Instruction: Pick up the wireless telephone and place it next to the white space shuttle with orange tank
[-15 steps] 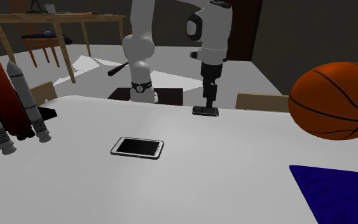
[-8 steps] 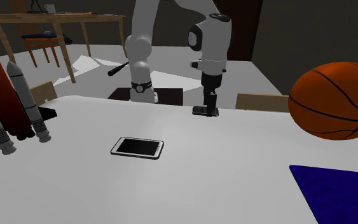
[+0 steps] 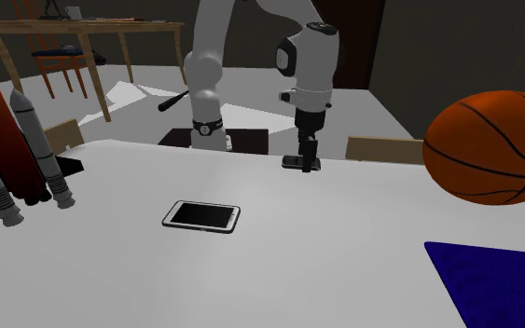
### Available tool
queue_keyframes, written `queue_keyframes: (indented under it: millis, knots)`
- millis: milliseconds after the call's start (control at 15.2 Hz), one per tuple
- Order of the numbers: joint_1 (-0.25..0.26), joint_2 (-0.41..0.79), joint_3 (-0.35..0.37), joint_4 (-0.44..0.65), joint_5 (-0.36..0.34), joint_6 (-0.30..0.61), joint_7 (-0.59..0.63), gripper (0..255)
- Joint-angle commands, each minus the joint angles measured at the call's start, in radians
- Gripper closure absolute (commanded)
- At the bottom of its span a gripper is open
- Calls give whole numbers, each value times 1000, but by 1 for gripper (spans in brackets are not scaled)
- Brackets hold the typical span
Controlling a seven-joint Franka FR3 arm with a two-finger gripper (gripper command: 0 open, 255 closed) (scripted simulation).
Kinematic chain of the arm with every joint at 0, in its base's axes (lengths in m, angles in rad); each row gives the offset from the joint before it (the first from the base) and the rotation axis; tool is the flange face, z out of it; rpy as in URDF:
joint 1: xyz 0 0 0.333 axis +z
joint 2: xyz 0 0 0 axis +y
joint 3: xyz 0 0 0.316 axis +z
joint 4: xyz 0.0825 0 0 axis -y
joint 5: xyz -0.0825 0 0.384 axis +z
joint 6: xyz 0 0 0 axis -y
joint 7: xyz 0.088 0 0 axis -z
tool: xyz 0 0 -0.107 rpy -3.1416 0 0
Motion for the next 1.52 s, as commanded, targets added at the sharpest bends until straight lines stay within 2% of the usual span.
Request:
queue_keyframes:
  millis: [0,594,990,1452]
  knots:
    - [0,0,0,0,0,0,0,255]
    - [0,0,0,0,0,0,0,255]
    - [132,66,-145,13,-95,-54,64,255]
    - [338,103,-365,43,-161,-133,109,255]
